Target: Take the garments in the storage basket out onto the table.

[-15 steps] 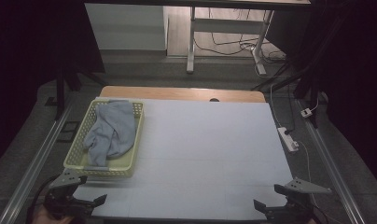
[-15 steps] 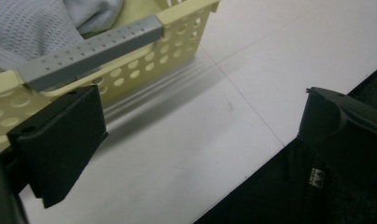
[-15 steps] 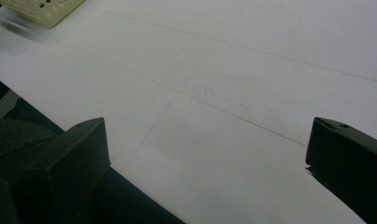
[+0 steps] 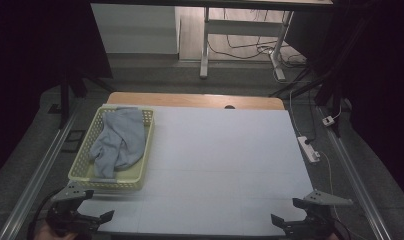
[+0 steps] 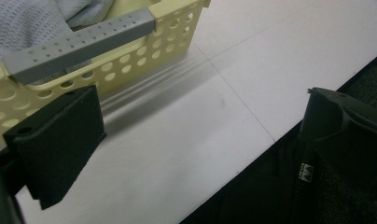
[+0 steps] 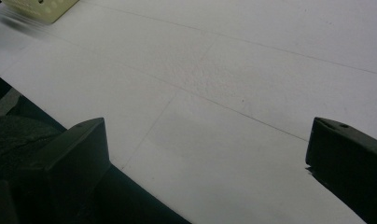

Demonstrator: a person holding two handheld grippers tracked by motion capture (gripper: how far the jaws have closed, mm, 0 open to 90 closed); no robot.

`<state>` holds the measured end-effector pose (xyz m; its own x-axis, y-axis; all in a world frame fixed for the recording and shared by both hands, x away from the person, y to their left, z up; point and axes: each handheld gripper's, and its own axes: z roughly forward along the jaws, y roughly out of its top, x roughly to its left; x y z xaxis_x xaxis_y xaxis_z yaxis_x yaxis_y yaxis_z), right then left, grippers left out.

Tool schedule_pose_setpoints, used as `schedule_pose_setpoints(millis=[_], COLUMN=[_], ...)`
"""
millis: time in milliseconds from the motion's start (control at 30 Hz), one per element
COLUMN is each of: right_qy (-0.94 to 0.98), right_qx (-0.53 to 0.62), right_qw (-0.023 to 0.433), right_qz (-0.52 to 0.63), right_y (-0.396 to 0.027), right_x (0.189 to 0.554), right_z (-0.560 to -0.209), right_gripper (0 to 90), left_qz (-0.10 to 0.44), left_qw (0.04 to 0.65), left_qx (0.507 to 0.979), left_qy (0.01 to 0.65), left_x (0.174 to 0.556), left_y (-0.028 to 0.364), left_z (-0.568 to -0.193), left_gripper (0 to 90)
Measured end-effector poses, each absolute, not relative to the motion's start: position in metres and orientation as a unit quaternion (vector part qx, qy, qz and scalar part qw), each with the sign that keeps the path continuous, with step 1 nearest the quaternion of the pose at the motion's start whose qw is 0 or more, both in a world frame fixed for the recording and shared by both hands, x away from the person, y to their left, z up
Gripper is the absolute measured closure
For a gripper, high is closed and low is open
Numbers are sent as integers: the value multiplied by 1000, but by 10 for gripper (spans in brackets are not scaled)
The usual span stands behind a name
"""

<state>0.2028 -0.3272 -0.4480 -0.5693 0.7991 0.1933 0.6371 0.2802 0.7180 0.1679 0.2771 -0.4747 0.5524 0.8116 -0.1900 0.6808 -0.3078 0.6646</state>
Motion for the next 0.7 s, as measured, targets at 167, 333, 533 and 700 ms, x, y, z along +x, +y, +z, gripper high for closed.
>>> schedule_pose_setpoints(millis=[167, 333, 533, 700], right_qy=[794, 794, 792, 792], right_qx=[454, 454, 458, 461], right_qw=[99, 100, 103, 103], right_qz=[393, 391, 391, 386], right_y=[-327, -327, -327, -327], right_x=[203, 203, 203, 203], right_z=[-448, -448, -448, -448], right_gripper=[0, 0, 0, 0], left_qz=[91, 97, 109, 113], left_qw=[362, 360, 359, 365], left_qx=[803, 801, 796, 793], left_qy=[465, 469, 475, 475], left_x=[168, 167, 167, 167], left_y=[277, 277, 277, 276], left_z=[-475, -474, -473, -472], left_gripper=[1, 0, 0, 0])
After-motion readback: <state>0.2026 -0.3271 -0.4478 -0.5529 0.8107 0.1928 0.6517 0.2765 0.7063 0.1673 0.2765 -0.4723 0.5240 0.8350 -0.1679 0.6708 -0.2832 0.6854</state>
